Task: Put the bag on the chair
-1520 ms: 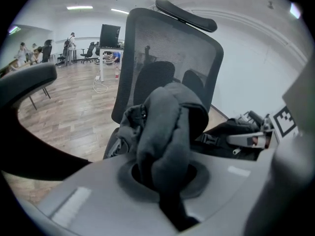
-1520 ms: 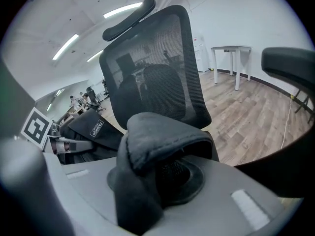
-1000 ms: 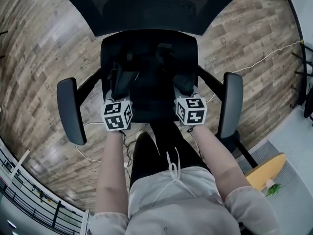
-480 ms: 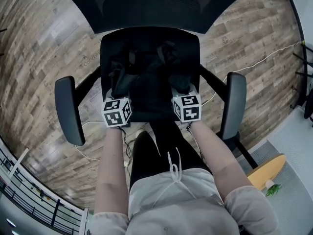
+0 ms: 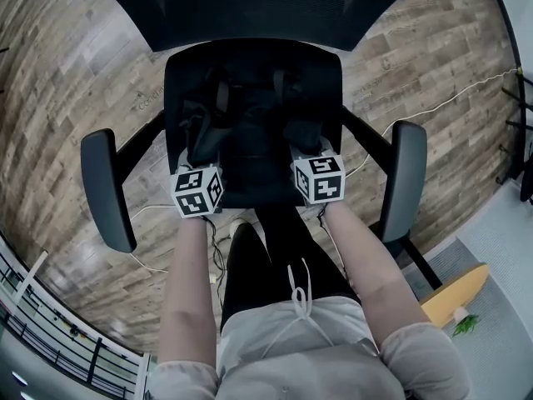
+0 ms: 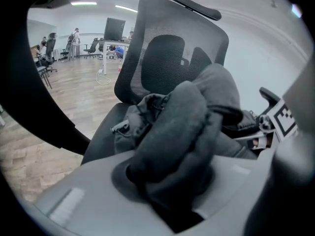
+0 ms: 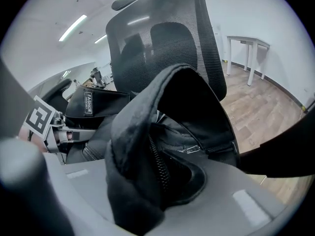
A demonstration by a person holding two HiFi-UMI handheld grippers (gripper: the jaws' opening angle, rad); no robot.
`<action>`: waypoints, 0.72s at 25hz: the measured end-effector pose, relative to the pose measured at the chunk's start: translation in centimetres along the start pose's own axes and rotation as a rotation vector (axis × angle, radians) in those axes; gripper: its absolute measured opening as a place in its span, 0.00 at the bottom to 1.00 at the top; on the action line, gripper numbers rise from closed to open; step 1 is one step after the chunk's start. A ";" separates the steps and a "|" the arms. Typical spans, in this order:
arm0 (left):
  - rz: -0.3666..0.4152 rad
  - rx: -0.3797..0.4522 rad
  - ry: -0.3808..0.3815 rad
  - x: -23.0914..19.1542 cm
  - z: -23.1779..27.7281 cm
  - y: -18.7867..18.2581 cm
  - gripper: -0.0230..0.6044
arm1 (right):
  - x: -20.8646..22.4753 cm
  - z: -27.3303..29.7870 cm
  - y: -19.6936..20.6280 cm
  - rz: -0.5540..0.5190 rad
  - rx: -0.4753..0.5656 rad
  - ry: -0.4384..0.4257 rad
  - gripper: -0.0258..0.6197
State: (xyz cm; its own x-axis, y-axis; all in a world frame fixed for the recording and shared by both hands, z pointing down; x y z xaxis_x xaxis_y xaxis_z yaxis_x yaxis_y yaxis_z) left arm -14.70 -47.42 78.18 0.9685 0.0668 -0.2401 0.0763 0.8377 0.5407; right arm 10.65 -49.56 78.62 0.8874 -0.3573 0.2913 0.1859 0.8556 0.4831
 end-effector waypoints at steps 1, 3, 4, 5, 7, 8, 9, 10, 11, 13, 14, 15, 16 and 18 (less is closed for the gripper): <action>-0.002 0.007 -0.001 0.0 0.1 0.2 0.17 | 0.1 0.2 0.2 0.012 0.005 -0.002 0.14; -0.007 0.021 -0.005 0.1 0.3 0.4 0.18 | 0.2 0.5 0.5 0.036 0.017 -0.003 0.14; -0.011 0.029 -0.007 0.1 0.4 0.5 0.18 | 0.3 0.6 0.6 0.046 0.025 -0.001 0.14; -0.015 0.034 -0.009 0.1 0.3 0.5 0.18 | 0.3 0.5 0.7 0.053 0.032 0.002 0.15; -0.019 0.041 -0.015 0.0 0.0 0.7 0.18 | 0.1 0.3 0.9 0.061 0.043 0.012 0.16; -0.017 0.043 -0.017 0.0 -0.2 0.8 0.18 | 0.0 0.1 1.1 0.061 0.045 0.019 0.17; -0.012 0.045 -0.019 0.1 -0.4 0.9 0.18 | -0.1 -0.1 1.2 0.057 0.045 0.027 0.18; -0.005 0.048 -0.020 0.1 -0.6 1.0 0.19 | -0.1 -0.3 1.3 0.052 0.045 0.037 0.19; 0.002 0.053 -0.022 0.1 -0.8 1.1 0.20 | -0.2 -0.5 1.4 0.047 0.046 0.049 0.21; -0.010 0.064 -0.030 -0.3 -1.2 1.3 0.27 | -0.3 -0.9 1.5 0.039 0.054 0.079 0.26; -0.031 0.069 -0.037 -0.7 -1.5 1.5 0.32 | -0.4 -1.2 1.6 0.030 0.061 0.095 0.29; -0.058 0.070 -0.044 -1.1 -1.8 1.7 0.38 | -0.6 -1.5 1.6 0.018 0.071 0.113 0.32; -0.084 0.069 -0.049 -1.5 -2.2 1.9 0.46 | -0.8 -1.9 1.6 0.006 0.083 0.133 0.36; -0.120 0.068 -0.045 -2.1 -3.1 2.3 0.58 | -1.0 -2.9 1.6 0.010 0.112 0.171 0.54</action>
State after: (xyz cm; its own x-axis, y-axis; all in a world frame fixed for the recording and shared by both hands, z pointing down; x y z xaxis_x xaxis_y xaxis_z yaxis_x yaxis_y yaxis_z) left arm -17.32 -43.97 77.42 0.9611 -0.0570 -0.2703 0.2060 0.7998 0.5638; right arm 11.24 -46.75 76.74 0.9494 -0.2722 0.1564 0.1374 0.8082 0.5726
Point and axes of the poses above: the fingertips, and each gripper's own axes: z forward along the fingers, x to its right, y out of its underside, the point moved 8 cm from there along -z, backward along the fingers, and after that the axes turned 1 degree about -y, right-handed, at the moved point
